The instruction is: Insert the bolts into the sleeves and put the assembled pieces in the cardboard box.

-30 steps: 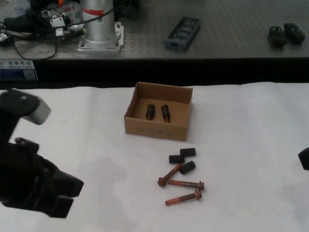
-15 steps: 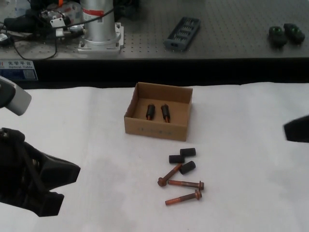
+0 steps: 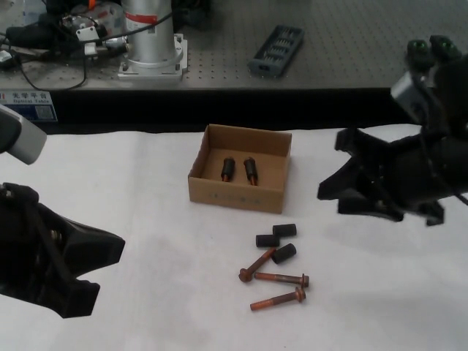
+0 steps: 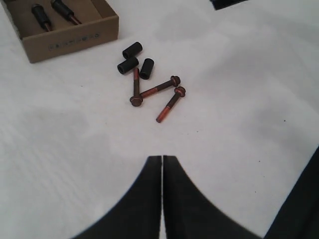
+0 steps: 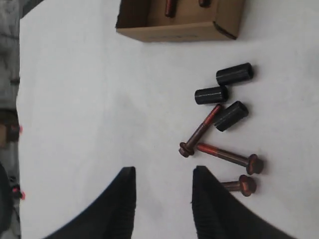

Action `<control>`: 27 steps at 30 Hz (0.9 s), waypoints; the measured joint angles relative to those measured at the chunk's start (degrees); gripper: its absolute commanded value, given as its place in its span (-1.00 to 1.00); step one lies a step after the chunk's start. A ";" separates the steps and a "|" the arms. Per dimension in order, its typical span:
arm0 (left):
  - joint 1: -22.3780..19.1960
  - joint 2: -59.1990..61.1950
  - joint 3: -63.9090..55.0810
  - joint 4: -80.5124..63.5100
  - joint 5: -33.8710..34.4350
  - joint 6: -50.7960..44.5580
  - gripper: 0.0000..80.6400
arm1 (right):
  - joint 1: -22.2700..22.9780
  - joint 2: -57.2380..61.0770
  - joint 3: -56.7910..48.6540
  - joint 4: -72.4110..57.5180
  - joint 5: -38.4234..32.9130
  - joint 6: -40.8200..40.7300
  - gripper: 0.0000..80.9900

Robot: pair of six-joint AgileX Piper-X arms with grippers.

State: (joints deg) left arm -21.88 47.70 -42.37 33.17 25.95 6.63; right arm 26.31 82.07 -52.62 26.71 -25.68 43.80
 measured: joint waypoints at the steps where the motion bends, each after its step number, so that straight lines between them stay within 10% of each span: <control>1: 0.00 0.00 0.00 0.00 0.00 0.00 -0.98 | 0.16 1.55 0.00 -1.32 -0.01 3.02 -0.29; 15: 0.00 0.00 0.00 0.00 0.00 0.00 -0.98 | 5.64 13.56 0.00 -15.15 1.25 25.68 -0.29; 27: 0.00 0.00 0.00 0.00 0.00 0.00 -0.98 | 5.75 18.08 0.00 -10.22 6.90 28.58 -0.29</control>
State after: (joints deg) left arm -21.88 47.70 -42.37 33.17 25.95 6.63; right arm 32.06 100.15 -52.62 16.49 -18.78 72.39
